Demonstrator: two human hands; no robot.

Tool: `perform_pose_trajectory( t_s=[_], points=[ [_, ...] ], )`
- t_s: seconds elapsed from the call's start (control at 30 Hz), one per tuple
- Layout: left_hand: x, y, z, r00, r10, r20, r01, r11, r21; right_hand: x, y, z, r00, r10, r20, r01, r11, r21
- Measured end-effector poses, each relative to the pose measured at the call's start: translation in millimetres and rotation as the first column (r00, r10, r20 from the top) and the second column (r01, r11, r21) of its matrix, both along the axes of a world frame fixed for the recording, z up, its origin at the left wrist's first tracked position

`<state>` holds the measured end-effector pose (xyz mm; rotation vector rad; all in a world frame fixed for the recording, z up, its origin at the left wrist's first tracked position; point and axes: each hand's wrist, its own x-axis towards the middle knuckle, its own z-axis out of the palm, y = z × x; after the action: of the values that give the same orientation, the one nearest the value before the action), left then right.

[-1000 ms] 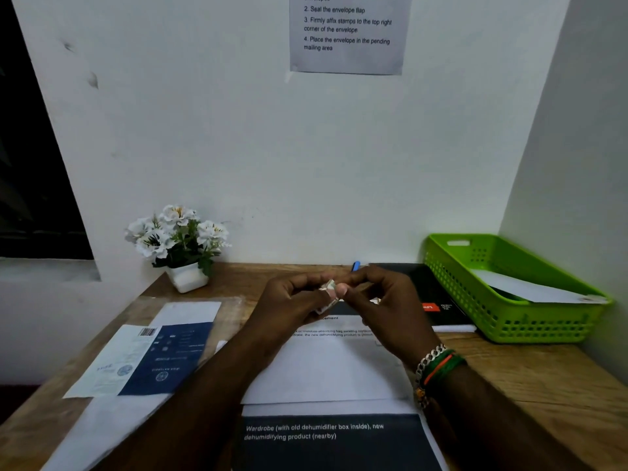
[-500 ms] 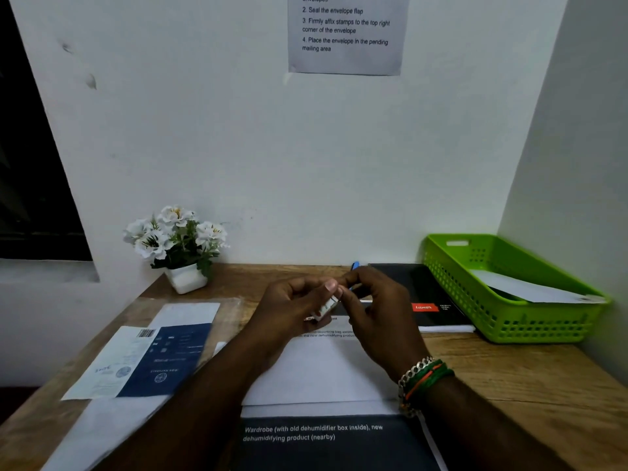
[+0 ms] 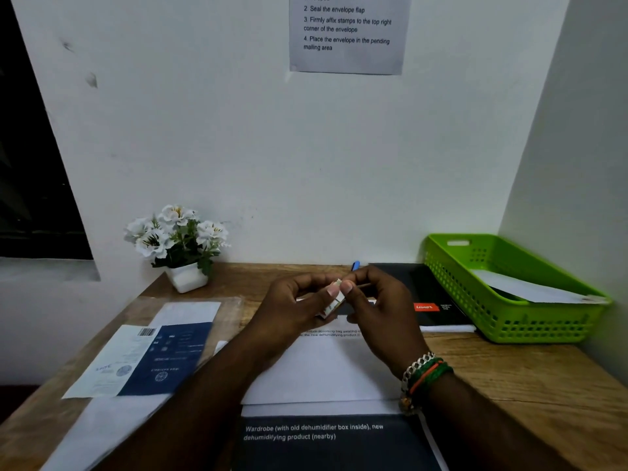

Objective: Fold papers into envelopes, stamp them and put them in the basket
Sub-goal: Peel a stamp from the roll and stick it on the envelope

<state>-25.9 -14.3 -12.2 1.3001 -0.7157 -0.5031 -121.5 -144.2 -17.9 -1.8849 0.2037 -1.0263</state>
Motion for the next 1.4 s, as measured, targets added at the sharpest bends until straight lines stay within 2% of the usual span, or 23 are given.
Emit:
perform_pose_trajectory(
  t_s=[0.27,0.67,0.87,1.07,1.23,1.3,1.4],
  points=[
    [1,1,0,0.999,-0.044,0.023,0.044,0.999,0.004,-3,2,4,0.999,0.001,-0.035,0.001,0.998,0.058],
    [6,3,-2,0.994,-0.087,0.073,0.087,0.996,0.007,-5,-2,14,0.996,0.069,-0.053,-0.052,0.961,0.273],
    [2,5,5,0.992,-0.106,0.072,0.106,0.994,-0.002,-7,-2,19,0.987,0.153,-0.044,-0.109,0.854,0.508],
    [8,4,0,0.989,-0.126,0.08,0.127,0.992,-0.007,-9,1,21,0.981,0.18,-0.067,-0.113,0.822,0.558],
    [26,10,-12,0.993,-0.008,0.116,-0.002,0.996,0.085,-17,-25,41,0.993,0.026,0.118,-0.1,0.722,0.685],
    [29,9,-11,0.99,0.059,0.128,-0.069,0.995,0.069,-23,-34,44,0.993,-0.045,0.112,-0.041,0.747,0.664],
    [35,3,-10,0.918,0.217,0.332,-0.26,0.961,0.092,-26,-41,42,0.996,-0.08,0.046,0.04,0.824,0.565]
  ],
)
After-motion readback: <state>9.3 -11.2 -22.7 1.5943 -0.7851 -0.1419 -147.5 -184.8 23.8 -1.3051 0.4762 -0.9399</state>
